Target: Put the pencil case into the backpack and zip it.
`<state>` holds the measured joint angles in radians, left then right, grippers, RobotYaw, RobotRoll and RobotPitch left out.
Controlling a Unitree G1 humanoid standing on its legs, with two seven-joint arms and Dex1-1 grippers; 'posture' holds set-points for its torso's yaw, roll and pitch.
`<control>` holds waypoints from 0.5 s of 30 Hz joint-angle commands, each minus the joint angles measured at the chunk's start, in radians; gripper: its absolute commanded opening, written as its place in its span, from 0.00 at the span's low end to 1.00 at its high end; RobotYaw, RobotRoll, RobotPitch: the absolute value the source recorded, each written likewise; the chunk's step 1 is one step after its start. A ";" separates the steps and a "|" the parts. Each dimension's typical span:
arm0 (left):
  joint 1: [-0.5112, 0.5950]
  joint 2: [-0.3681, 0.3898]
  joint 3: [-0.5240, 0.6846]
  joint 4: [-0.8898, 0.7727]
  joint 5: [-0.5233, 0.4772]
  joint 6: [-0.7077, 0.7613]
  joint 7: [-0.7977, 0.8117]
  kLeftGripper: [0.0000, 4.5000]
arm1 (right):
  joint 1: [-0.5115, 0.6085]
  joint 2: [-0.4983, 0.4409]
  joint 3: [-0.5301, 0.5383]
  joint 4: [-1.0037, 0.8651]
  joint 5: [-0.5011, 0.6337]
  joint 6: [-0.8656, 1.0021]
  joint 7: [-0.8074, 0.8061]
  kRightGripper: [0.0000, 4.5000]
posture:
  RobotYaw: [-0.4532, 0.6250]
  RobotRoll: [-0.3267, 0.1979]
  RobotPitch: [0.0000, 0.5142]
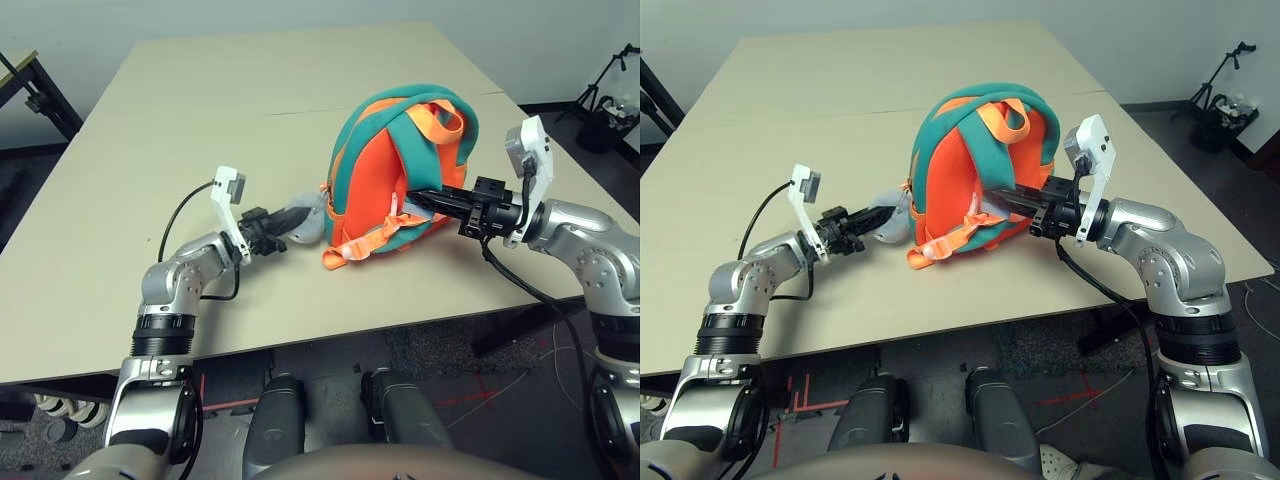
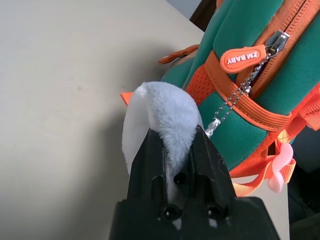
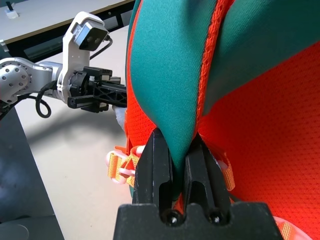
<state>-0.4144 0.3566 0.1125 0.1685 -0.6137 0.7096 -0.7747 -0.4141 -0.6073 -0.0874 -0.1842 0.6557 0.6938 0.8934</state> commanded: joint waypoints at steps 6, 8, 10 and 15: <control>0.015 0.058 0.004 -0.048 -0.015 0.019 -0.044 0.06 | -0.006 -0.012 0.022 0.012 -0.005 0.010 0.028 0.00 | 0.32 0.62 0.18; 0.020 0.077 0.024 -0.085 -0.053 0.035 -0.071 0.22 | -0.003 -0.025 0.028 0.006 -0.006 0.019 0.041 0.00 | 0.32 0.62 0.18; 0.021 0.099 0.051 -0.121 -0.084 0.060 -0.079 0.36 | 0.002 -0.042 0.034 -0.003 -0.008 0.025 0.056 0.00 | 0.32 0.62 0.18; 0.023 0.173 0.115 -0.191 -0.149 0.117 -0.092 0.82 | 0.001 -0.094 0.031 -0.020 0.008 0.052 0.096 0.38 | 0.32 0.62 0.17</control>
<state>-0.4017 0.5065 0.2062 0.0115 -0.7290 0.7976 -0.8525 -0.4143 -0.6802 -0.0656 -0.1893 0.6561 0.7256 0.9693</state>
